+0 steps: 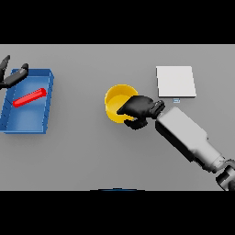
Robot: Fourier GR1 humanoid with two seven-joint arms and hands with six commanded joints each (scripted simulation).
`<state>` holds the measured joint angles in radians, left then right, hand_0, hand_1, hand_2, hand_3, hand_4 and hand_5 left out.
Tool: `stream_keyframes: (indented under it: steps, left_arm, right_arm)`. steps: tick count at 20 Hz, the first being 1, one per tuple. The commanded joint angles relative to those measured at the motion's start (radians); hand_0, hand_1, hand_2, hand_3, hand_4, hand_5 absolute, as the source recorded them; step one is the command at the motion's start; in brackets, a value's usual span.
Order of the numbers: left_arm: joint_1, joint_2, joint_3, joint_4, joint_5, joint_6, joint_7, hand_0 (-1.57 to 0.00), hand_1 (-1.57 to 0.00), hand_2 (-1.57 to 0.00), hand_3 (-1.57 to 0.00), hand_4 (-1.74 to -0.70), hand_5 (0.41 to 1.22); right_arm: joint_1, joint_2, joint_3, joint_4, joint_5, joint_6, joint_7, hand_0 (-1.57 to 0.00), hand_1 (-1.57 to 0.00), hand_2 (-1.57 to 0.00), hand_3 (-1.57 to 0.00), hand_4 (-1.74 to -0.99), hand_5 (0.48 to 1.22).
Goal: Pick up the red beaker and tilt it to pour out 1 green nut into yellow bowl. Pick up the yellow bowl and place it on the metallic measuring scale.
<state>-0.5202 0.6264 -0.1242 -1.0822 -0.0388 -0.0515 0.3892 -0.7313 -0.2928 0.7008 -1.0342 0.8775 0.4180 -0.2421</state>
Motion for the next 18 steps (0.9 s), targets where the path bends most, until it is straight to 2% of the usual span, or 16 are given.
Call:
stream_keyframes:
  steps: [1, 3, 4, 5, 7, 9, 11, 13, 15, 16, 18]
  left_arm:
    - [0.004, 0.007, 0.007, 0.001, 0.004, -0.002, -0.007, 0.0, 0.0, 0.0, 0.0, -0.79, 0.71]
    - [-0.006, 0.012, 0.011, 0.012, 0.006, -0.009, -0.008, 0.0, 0.0, 0.0, 0.0, -0.79, 0.707]
    - [0.001, 0.013, 0.012, 0.01, 0.005, -0.005, -0.008, 0.0, 0.0, 0.0, 0.0, -0.79, 0.709]
    - [0.004, 0.011, 0.007, -0.003, 0.003, -0.002, -0.006, 0.0, 0.0, 0.0, 0.0, -0.78, 0.712]
    - [-0.005, 0.014, 0.007, -0.001, 0.003, -0.007, -0.002, 0.0, 0.0, 0.0, 0.0, -0.78, 0.71]
    - [-0.013, 0.005, 0.004, 0.008, 0.003, -0.007, 0.004, 0.0, 0.0, 0.0, 0.0, -0.78, 0.712]
    - [-0.004, 0.005, 0.006, 0.012, 0.004, -0.007, -0.008, 0.0, 0.0, 0.0, 0.0, -0.79, 0.704]
    - [0.002, 0.011, 0.004, -0.007, 0.003, -0.006, -0.001, 0.0, 0.0, 0.0, 0.0, -0.78, 0.704]
    - [0.004, 0.012, 0.003, -0.01, 0.001, -0.005, -0.01, 0.0, 0.0, 0.0, 0.0, -0.77, 0.706]
    - [0.002, 0.012, 0.0, -0.013, 0.0, -0.007, -0.008, 0.0, 0.0, 0.0, 0.0, -0.77, 0.707]
    - [0.005, 0.012, 0.002, -0.024, 0.007, -0.008, 0.005, 0.0, 0.0, 0.0, 0.0, -0.78, 0.702]
  right_arm:
    - [0.002, -0.006, -0.001, -0.011, -0.007, 0.004, -0.013, -0.86, -0.83, -0.79, -0.68, -1.492, 1.052]
    - [-0.006, -0.01, 0.006, -0.007, -0.007, 0.008, -0.026, -1.11, -1.09, -1.07, -0.88, -1.578, 1.113]
    - [-0.008, -0.008, 0.003, -0.012, -0.015, 0.024, -0.014, -1.21, -1.19, -1.13, -0.97, -1.611, 1.135]
    - [-0.013, -0.014, -0.001, -0.004, -0.022, 0.031, -0.03, -1.28, -1.27, -1.19, -1.03, -1.637, 1.152]
    - [-0.014, -0.014, -0.004, -0.012, -0.028, 0.047, -0.014, -1.38, -1.38, -1.29, -1.11, -1.674, 1.177]
    - [-0.013, -0.023, -0.008, -0.022, -0.031, 0.058, 0.01, -1.45, -1.45, -1.33, -1.17, -1.698, 1.193]
    - [-0.013, -0.033, -0.009, -0.043, -0.036, 0.063, 0.009, -1.49, -1.49, -1.36, -1.2, -1.714, 1.203]
    - [-0.011, -0.053, -0.021, -0.079, -0.051, 0.081, 0.008, -1.52, -1.52, -1.41, -1.18, -1.724, 1.209]
    - [-0.011, -0.068, -0.038, -0.133, -0.068, 0.115, 0.044, -1.54, -1.54, -1.45, -1.17, -1.73, 1.214]
    - [-0.026, -0.084, -0.05, -0.139, -0.077, 0.133, 0.037, -1.55, -1.54, -1.46, -1.16, -1.732, 1.215]
    - [-0.025, -0.109, -0.061, -0.172, -0.08, 0.151, 0.066, -1.55, -1.55, -1.49, -1.15, -1.735, 1.217]
